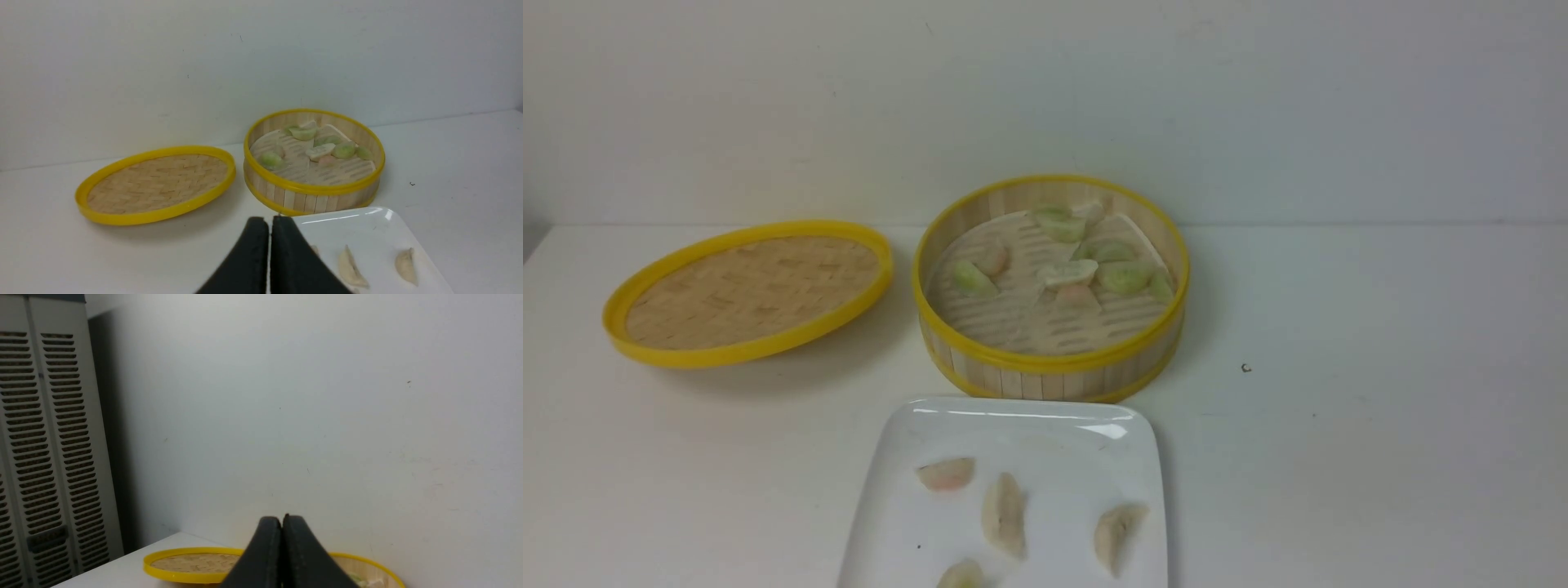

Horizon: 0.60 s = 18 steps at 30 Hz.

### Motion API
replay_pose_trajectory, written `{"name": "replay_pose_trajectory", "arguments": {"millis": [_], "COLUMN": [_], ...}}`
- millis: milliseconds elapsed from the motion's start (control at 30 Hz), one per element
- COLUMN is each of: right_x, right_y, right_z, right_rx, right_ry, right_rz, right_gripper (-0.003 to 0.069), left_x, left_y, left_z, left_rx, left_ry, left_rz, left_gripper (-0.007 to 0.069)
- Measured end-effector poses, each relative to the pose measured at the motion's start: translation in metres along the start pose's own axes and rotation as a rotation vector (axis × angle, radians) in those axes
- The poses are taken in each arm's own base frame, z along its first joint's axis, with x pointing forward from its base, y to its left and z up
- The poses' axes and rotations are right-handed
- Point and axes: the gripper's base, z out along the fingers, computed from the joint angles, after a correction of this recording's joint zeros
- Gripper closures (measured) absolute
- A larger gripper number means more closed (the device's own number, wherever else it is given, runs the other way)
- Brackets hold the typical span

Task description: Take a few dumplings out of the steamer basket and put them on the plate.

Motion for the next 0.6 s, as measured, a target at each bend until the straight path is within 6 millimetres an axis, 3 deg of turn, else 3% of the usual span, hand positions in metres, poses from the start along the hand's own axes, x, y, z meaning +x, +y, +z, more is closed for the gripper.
{"name": "replay_pose_trajectory", "arguments": {"millis": [167,267,300,333,400,433,567,600], "right_x": [0.000,0.000,0.000,0.000,0.000,0.000,0.000,0.000], "right_y": [0.000,0.000,0.000,0.000,0.000,0.000,0.000,0.000], "right_z": [0.000,0.000,0.000,0.000,0.000,0.000,0.000,0.000], "right_rx": [0.000,0.000,0.000,0.000,0.001,0.001,0.001,0.001], "right_ry": [0.000,0.000,0.000,0.000,0.000,0.000,0.000,0.000], "right_rz": [0.000,0.000,0.000,0.000,-0.002,-0.002,-0.004,-0.004], "right_gripper": [0.0673,0.0673,0.0673,0.0673,0.0673,0.0673,0.0673,0.0673], "left_x": [0.007,0.026,0.044,0.047,0.086,0.089,0.153,0.155], "left_y": [-0.001,0.000,0.002,0.002,0.009,0.010,0.022,0.022], "left_z": [0.026,0.051,0.067,0.070,0.095,0.096,0.124,0.125], "left_rx": [-0.030,-0.082,-0.127,-0.128,-0.197,-0.201,-0.261,-0.262], "left_ry": [-0.078,-0.084,-0.100,-0.089,-0.079,-0.078,0.008,0.014], "left_rz": [0.002,0.000,-0.015,-0.016,-0.044,-0.045,-0.057,-0.057], "left_gripper": [0.0631,0.0631,0.0631,0.0631,0.0631,0.0631,0.0631,0.0631]}}
